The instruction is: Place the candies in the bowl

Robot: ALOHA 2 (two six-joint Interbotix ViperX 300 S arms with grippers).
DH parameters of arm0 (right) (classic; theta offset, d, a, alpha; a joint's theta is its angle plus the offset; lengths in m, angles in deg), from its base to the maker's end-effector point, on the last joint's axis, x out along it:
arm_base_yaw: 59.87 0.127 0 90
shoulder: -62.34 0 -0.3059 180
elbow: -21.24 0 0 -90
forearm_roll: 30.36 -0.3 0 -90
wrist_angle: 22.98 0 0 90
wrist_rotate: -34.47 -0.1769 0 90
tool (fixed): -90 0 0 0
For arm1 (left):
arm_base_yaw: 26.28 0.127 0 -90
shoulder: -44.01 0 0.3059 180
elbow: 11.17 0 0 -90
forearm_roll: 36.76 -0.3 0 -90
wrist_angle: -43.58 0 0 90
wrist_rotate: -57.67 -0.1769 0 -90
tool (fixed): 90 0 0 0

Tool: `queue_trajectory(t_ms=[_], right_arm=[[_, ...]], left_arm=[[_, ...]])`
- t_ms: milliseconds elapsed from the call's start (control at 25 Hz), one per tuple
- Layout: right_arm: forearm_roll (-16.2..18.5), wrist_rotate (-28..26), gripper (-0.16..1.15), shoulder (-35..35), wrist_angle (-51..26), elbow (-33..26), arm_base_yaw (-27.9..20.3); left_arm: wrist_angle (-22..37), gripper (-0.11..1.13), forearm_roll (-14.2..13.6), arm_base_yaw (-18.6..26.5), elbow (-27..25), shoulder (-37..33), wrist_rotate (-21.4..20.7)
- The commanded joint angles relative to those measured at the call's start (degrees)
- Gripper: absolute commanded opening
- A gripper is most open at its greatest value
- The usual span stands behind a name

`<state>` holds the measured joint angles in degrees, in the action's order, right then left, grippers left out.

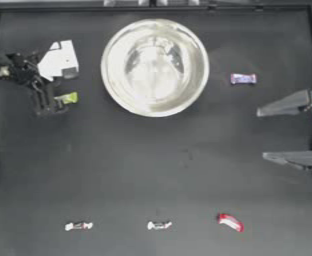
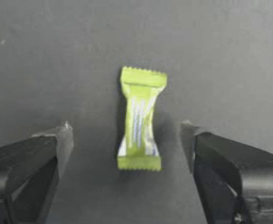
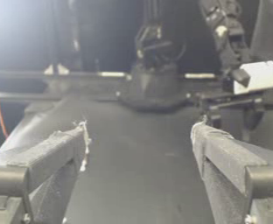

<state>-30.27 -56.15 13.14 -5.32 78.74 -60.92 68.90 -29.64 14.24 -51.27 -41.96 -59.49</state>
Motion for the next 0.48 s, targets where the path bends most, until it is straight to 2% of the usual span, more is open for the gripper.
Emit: queue_trajectory(t_ms=[40,480], right_arm=[[-0.2,-0.1,1.0,-1.0,0.8,-0.8,0.0],[-1.0,-0.1,0.99,-1.0,0.8,-0.7,0.0]], left_arm=[[-1.1,1.01,0.3,-0.1,1.1,0.3,-0.5],[-0.4,1.0,0.4,-0.1,3.9,5.4,-1.1]])
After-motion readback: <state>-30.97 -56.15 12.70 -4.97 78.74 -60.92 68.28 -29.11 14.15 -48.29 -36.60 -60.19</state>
